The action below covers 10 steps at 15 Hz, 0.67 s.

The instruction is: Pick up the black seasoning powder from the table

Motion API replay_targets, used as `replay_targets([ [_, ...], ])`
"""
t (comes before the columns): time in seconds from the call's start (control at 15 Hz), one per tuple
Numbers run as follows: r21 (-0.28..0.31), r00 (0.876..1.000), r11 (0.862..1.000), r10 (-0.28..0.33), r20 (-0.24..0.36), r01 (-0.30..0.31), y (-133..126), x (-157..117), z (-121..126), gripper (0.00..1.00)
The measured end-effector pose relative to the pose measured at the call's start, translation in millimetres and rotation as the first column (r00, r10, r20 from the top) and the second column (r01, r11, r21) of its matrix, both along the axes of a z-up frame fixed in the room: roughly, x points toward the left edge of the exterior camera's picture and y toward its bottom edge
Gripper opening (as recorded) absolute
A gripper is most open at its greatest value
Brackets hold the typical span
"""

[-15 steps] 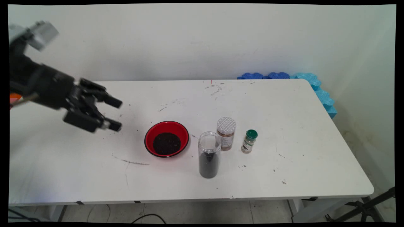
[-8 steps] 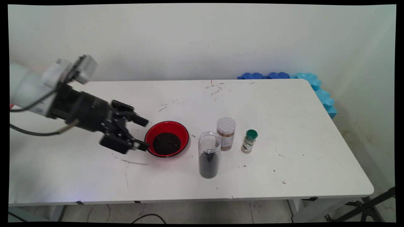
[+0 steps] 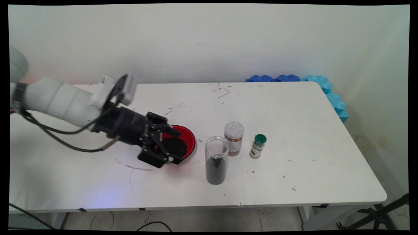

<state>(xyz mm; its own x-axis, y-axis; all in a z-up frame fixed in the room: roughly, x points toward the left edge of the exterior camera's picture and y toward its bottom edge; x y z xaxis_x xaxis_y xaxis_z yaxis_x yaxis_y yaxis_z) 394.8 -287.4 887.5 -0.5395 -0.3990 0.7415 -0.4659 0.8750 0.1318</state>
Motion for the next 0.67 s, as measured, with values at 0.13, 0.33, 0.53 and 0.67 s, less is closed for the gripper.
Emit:
replay_targets([
  [0.13, -0.01, 1.0, 1.0, -0.015, 0.002, 0.015, -5, -9, -7, 1.0],
  [0.33, -0.022, 1.0, 0.999, -0.031, 0.005, 0.031, -14, -25, -19, 1.0],
  [0.53, -0.028, 0.999, 0.999, -0.042, 0.007, 0.042, -21, -37, -27, 1.0],
  [0.67, -0.03, 0.999, 0.998, -0.046, 0.009, 0.046, -25, -44, -33, 1.0],
])
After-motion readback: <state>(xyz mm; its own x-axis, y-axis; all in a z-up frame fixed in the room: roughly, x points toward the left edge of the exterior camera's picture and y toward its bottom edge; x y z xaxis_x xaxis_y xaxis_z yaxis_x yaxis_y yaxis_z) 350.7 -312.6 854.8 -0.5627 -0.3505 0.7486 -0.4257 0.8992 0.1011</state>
